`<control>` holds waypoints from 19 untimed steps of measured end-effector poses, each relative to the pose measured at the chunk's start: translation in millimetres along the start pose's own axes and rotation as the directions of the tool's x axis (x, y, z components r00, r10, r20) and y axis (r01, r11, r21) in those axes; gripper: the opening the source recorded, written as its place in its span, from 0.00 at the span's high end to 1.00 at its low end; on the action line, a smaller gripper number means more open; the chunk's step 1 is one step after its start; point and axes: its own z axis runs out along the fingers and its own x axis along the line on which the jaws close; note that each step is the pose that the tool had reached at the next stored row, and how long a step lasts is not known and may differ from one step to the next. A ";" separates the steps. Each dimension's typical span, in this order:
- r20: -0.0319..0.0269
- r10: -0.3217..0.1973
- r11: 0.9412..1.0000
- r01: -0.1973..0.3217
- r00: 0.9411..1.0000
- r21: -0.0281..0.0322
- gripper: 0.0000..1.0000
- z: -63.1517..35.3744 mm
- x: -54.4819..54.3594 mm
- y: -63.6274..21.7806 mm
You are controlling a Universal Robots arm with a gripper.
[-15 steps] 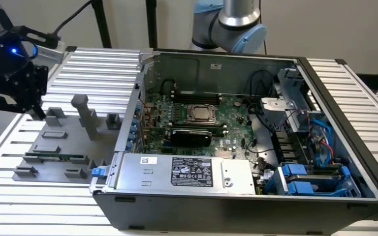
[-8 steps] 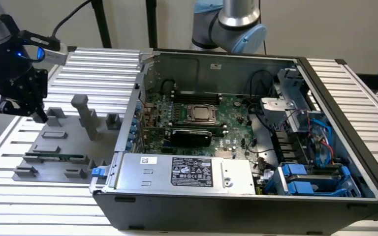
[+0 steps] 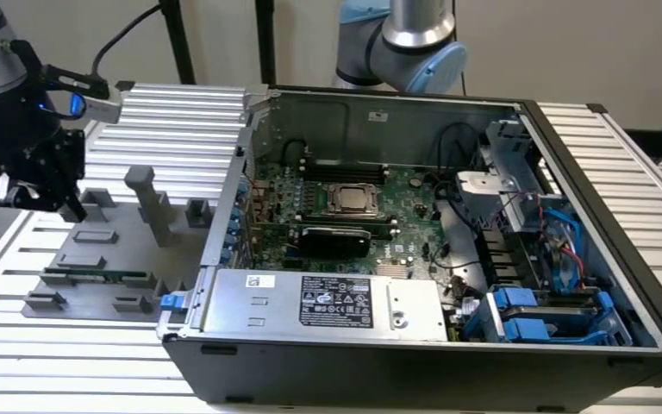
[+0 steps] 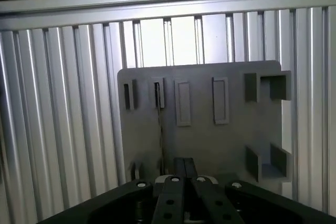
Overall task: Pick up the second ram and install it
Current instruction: 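Pick up the second ram and move it above second insertion slot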
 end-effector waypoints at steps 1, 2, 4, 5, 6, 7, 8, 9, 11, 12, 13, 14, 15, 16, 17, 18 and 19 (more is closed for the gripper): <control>0.000 0.000 1.000 0.000 1.000 -0.005 0.00 0.5 0.3 0.0; -0.001 0.000 1.000 0.000 1.000 -0.009 0.00 1.1 0.5 -0.1; -0.001 0.000 1.000 0.000 1.000 -0.014 0.00 3.5 0.6 0.0; -0.001 0.000 1.000 0.000 1.000 -0.015 0.00 5.3 0.6 0.1; -0.001 -0.001 1.000 0.001 1.000 -0.015 0.00 7.0 0.7 0.1; -0.001 -0.002 1.000 0.002 1.000 -0.016 0.00 8.8 0.9 0.0; -0.001 -0.002 1.000 0.002 1.000 -0.016 0.00 10.6 1.1 0.1; -0.001 -0.003 1.000 0.003 1.000 -0.016 0.00 12.6 1.2 0.1; -0.001 -0.004 1.000 0.004 1.000 -0.016 0.00 16.2 1.6 0.1; -0.001 -0.004 1.000 0.004 1.000 -0.016 0.00 18.0 1.9 0.0; -0.001 -0.004 1.000 0.004 1.000 -0.016 0.00 19.8 2.2 0.0; -0.001 -0.004 1.000 0.004 1.000 -0.016 0.00 21.6 2.8 0.0; -0.001 -0.004 1.000 0.004 1.000 -0.016 0.00 23.4 3.7 0.0; -0.001 -0.004 1.000 0.004 1.000 -0.016 0.00 25.3 4.6 0.0; -0.001 -0.004 1.000 0.004 1.000 -0.016 0.00 27.3 5.7 -0.1; -0.001 -0.004 1.000 0.004 1.000 -0.016 0.00 29.1 7.1 -0.2; -0.001 -0.004 1.000 0.004 1.000 -0.016 0.00 31.0 8.6 -0.4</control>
